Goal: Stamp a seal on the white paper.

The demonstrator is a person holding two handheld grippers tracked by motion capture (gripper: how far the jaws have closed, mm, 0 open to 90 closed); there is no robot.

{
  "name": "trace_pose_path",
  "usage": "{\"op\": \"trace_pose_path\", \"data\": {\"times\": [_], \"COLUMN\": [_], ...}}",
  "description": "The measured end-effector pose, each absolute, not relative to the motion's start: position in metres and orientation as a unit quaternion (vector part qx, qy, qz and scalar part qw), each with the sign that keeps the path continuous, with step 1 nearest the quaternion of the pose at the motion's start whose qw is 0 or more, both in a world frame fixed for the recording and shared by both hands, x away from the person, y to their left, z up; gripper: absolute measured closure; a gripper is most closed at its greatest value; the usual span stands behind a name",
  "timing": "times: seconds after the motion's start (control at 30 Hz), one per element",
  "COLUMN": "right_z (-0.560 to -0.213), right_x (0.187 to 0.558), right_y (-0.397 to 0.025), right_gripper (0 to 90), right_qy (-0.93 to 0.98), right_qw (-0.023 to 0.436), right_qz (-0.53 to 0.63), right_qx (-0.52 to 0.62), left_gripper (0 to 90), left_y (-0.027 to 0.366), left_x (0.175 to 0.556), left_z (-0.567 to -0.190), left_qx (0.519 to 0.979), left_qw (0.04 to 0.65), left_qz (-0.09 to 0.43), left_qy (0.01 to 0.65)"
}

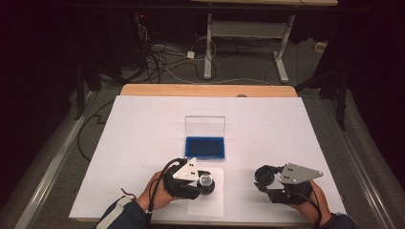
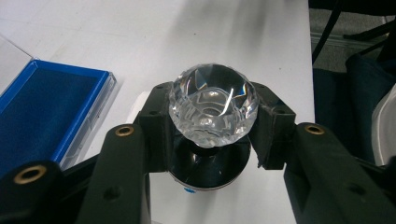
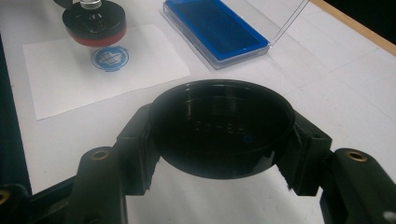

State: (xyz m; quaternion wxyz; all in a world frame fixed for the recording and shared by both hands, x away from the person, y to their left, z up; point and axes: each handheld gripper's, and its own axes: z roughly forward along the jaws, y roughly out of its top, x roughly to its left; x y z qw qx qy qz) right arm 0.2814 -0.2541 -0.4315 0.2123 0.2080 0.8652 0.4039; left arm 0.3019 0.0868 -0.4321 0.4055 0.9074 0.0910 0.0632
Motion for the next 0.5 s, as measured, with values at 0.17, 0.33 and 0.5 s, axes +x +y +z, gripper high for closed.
{"op": "trace_pose_path", "data": {"times": [0.17, 0.33, 0.5], "right_z": [-0.431, -0.432, -0.432], "right_x": [0.281, 0.282, 0.282], "right_y": [-0.254, -0.254, -0.254], "right_gripper": [39.0, 39.0, 39.0], "right_qy": [0.865, 0.866, 0.866], "right_qw": [0.212, 0.211, 0.209], "right_qz": [0.404, 0.404, 0.403], "right_qx": [0.209, 0.209, 0.210], "left_gripper": [54.0, 54.0, 54.0], "left_y": [0.085, 0.083, 0.080], "left_x": [0.306, 0.309, 0.311], "left_z": [-0.443, -0.448, -0.453], "left_qx": [0.914, 0.916, 0.919], "left_qw": [0.390, 0.385, 0.378], "left_qz": [0.059, 0.057, 0.052], "left_qy": [0.096, 0.097, 0.096]}}
